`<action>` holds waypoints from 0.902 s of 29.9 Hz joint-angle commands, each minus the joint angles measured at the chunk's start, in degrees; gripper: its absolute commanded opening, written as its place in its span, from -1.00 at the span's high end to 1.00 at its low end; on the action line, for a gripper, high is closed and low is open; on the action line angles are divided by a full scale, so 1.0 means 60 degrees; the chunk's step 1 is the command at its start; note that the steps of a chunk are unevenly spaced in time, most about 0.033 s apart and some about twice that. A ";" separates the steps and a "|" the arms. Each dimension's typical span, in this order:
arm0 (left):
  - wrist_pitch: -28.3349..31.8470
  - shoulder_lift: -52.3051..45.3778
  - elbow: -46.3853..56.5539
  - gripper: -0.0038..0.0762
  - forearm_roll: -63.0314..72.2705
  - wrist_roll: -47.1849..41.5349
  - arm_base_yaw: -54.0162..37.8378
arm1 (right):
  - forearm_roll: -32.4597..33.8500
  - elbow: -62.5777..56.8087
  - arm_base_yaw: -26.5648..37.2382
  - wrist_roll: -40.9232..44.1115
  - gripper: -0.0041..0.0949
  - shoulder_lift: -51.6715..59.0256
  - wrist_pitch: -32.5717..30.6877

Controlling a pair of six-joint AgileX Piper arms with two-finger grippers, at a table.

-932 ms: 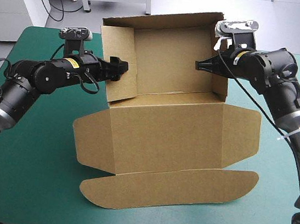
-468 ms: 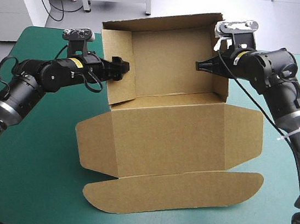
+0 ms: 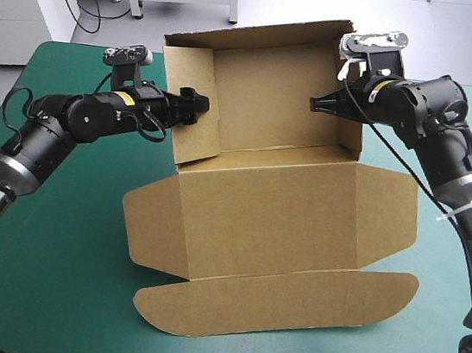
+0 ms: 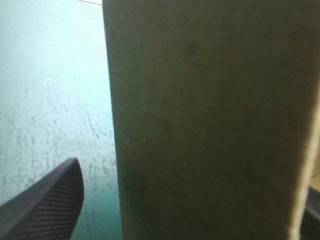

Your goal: Fold the box

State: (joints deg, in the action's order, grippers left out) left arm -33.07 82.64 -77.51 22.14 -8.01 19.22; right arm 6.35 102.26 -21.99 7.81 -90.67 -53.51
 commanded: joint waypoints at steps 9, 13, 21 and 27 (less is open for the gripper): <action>0.0993 -0.0310 -0.0374 0.93 -0.0761 0.0310 0.0829 | -0.0104 0.0289 -0.0021 -0.0022 0.93 0.0379 0.0690; 0.0486 -0.0208 -0.0800 0.93 -0.1939 -0.0559 0.1099 | -0.0104 0.0289 -0.0021 -0.0022 0.93 0.0379 0.0532; -0.2790 0.0951 -0.3177 0.93 -0.4165 -0.1740 0.1108 | -0.0191 0.0289 -0.0021 0.0483 0.93 0.0337 0.0057; -0.4191 0.2371 -0.4290 0.93 -0.4015 -0.1818 0.1108 | -0.0260 0.0289 0.0110 0.0583 0.93 -0.0361 -0.1925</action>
State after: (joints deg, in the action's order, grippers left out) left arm -57.47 96.07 -99.55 -2.28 -20.00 25.38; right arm 5.51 102.26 -21.95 12.48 -92.76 -62.19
